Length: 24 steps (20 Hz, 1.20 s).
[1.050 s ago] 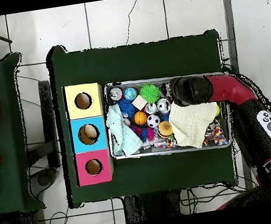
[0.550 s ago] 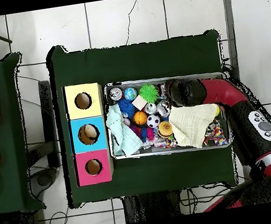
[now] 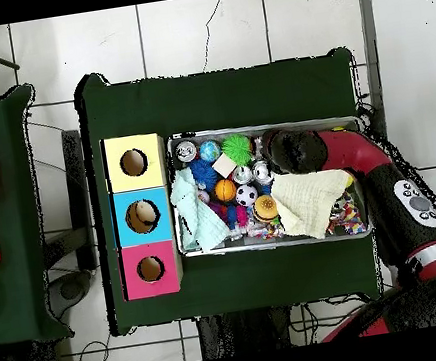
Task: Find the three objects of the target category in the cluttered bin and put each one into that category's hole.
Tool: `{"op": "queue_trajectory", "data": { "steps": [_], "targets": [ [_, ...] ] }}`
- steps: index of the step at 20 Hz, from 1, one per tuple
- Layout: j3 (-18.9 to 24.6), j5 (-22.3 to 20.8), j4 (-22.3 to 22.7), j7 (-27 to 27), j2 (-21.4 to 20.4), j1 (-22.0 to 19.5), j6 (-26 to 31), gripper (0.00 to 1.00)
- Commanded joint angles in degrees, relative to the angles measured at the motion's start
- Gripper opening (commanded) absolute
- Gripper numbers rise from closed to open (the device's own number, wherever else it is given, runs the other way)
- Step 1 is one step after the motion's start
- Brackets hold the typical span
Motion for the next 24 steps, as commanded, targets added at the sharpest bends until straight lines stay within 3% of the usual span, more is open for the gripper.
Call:
{"op": "queue_trajectory", "data": {
  "steps": [1,9,15,19,24],
  "targets": [
    [-3.38,-2.76,2.18,-5.84,3.77,3.91,3.2,0.0],
    [-7.28,-1.15,5.7,1.29,-1.45,5.68,2.41,0.0],
    [-6.61,3.37,14.01,5.73,-12.5,5.55,2.19,0.0],
    [-6.34,5.46,17.01,6.0,-17.73,6.28,3.58,0.0],
    [-7.15,6.52,19.18,6.16,-19.94,6.9,2.36,0.0]
  ]
}}
